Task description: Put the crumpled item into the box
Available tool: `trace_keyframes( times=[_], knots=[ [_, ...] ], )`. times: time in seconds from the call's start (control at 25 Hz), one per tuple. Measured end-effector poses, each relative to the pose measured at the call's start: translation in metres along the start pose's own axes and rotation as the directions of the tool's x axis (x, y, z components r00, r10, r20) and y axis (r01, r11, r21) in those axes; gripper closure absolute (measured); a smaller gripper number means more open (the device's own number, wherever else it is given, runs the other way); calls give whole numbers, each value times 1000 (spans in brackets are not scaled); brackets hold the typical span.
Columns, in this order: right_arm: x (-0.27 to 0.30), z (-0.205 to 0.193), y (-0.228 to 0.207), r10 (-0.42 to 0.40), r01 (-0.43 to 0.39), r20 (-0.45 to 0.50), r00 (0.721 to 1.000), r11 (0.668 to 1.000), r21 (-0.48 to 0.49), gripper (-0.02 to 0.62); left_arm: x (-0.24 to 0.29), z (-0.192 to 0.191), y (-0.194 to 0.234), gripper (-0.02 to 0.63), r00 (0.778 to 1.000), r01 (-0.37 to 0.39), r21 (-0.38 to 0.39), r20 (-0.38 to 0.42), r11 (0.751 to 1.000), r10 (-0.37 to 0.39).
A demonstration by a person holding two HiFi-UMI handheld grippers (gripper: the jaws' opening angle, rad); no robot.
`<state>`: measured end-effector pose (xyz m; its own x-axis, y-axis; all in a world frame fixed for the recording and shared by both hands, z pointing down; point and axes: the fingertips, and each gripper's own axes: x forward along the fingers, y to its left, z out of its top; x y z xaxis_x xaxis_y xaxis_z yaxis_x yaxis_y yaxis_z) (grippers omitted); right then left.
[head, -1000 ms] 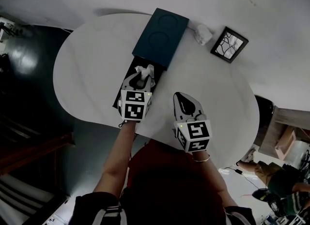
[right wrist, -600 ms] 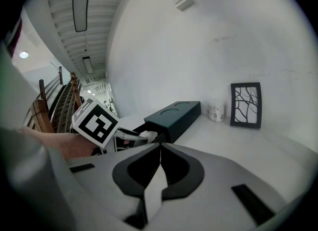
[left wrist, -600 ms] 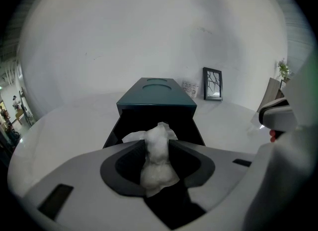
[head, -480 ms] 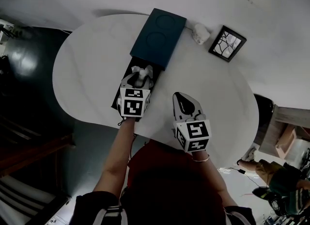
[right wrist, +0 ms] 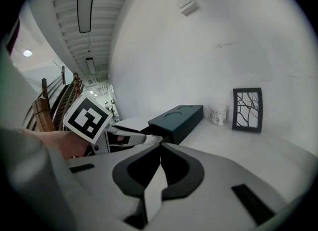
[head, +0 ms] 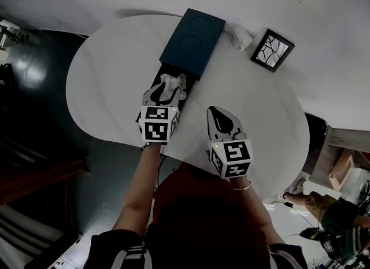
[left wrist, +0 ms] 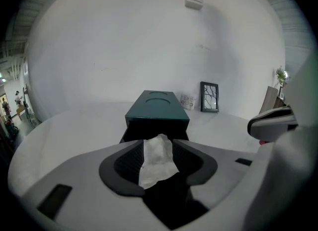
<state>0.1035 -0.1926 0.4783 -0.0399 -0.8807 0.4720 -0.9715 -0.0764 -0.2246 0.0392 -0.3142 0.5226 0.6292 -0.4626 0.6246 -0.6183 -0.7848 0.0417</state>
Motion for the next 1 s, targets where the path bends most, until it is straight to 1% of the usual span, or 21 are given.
trace_keyframes(
  times=[0.16,0.4,0.56,0.8,1.0],
  knots=[
    [-5,4,9,12,-12,16,1000,1000,-16,580,-20,5,0,433,999,-11,-20,36,1000,12],
    [-16,8,24,22,-21,38,999,999,-43,580,-50,8,-4,434,996,-6,-41,94,999,10],
    [-24,8,32,27,-24,53,998,998,-57,580,-71,6,-5,464,992,-14,-45,127,999,19],
    [-39,9,45,45,-39,76,996,996,-78,580,-106,-2,-9,488,985,-39,-62,165,997,49],
    [-49,13,56,59,-49,101,993,994,-97,580,-131,-11,-14,509,980,-43,-70,189,997,56]
  ],
)
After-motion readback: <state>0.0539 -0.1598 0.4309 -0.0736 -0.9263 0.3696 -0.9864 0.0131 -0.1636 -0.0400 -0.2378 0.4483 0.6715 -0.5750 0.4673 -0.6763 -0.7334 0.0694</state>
